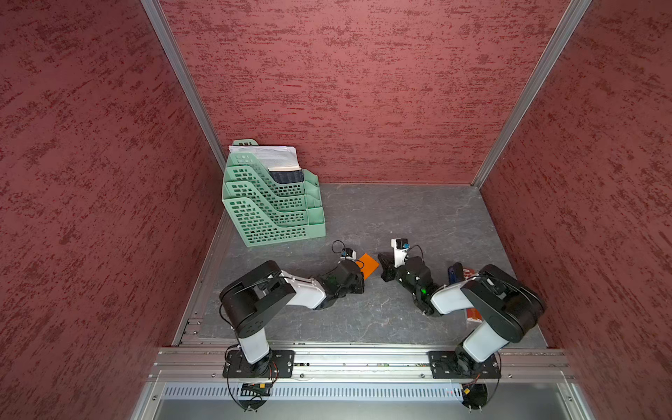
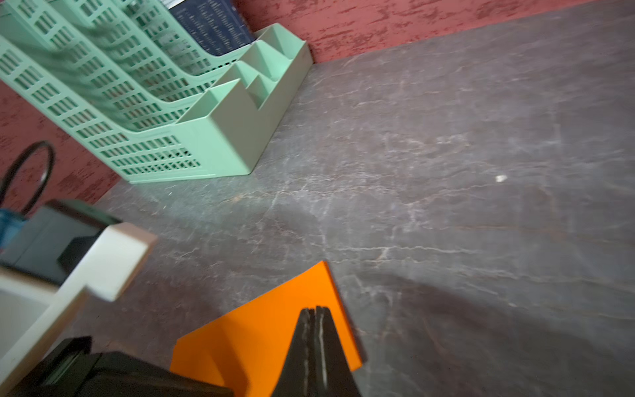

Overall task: Fold the square paper along the opposite sides
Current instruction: Smooth out the paper at the center of the board.

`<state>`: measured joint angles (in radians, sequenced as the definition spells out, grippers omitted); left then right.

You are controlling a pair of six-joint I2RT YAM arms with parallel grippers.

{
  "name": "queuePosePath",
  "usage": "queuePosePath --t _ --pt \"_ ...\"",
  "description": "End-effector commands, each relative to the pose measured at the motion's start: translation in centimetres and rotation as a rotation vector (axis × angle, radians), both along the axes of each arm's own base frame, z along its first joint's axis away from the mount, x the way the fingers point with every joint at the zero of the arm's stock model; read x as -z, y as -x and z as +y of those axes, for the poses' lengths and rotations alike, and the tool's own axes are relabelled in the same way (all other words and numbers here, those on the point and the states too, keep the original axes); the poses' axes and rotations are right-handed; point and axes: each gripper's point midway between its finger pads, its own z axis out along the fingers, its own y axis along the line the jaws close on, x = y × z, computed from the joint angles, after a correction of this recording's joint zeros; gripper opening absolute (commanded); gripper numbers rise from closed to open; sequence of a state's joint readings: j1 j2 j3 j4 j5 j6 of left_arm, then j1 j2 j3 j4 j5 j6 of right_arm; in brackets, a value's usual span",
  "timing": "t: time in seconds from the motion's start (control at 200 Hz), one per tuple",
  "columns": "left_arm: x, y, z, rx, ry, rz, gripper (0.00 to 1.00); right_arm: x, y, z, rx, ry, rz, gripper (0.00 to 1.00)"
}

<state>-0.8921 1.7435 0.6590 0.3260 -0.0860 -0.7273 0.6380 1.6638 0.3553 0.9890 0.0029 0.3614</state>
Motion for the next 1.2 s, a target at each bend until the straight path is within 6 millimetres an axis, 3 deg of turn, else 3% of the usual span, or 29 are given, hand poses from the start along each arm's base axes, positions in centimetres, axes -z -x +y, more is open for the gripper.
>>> queuePosePath --t 0.0,0.18,0.396,0.566,0.656,0.942,1.077,1.197 --pt "6.1 4.2 6.1 -0.044 -0.266 0.222 0.04 1.4 1.0 1.8 -0.062 0.01 0.018 0.0" --pt "4.5 3.7 4.8 -0.034 -0.235 0.208 0.05 4.2 1.4 2.9 -0.083 0.019 0.066 0.0" --pt "2.0 2.5 3.5 -0.016 -0.202 0.177 0.06 5.6 1.8 2.7 -0.095 0.064 0.078 0.0" --pt "-0.8 -1.1 2.3 -0.016 -0.164 0.121 0.08 6.0 1.7 2.7 -0.097 0.085 0.075 0.0" --pt "-1.4 -3.2 1.7 -0.009 -0.153 0.096 0.08 6.3 1.7 2.8 -0.102 0.086 0.081 0.0" --pt "-0.3 -6.1 -0.4 0.044 -0.134 0.069 0.08 6.5 1.8 3.0 -0.112 0.089 0.082 0.0" --pt "1.0 -6.7 0.3 0.03 -0.154 0.073 0.08 6.0 2.0 3.2 -0.12 0.081 0.061 0.0" --pt "2.5 -5.9 1.3 0.023 -0.177 0.094 0.07 4.8 2.5 3.9 -0.144 0.093 0.002 0.0"
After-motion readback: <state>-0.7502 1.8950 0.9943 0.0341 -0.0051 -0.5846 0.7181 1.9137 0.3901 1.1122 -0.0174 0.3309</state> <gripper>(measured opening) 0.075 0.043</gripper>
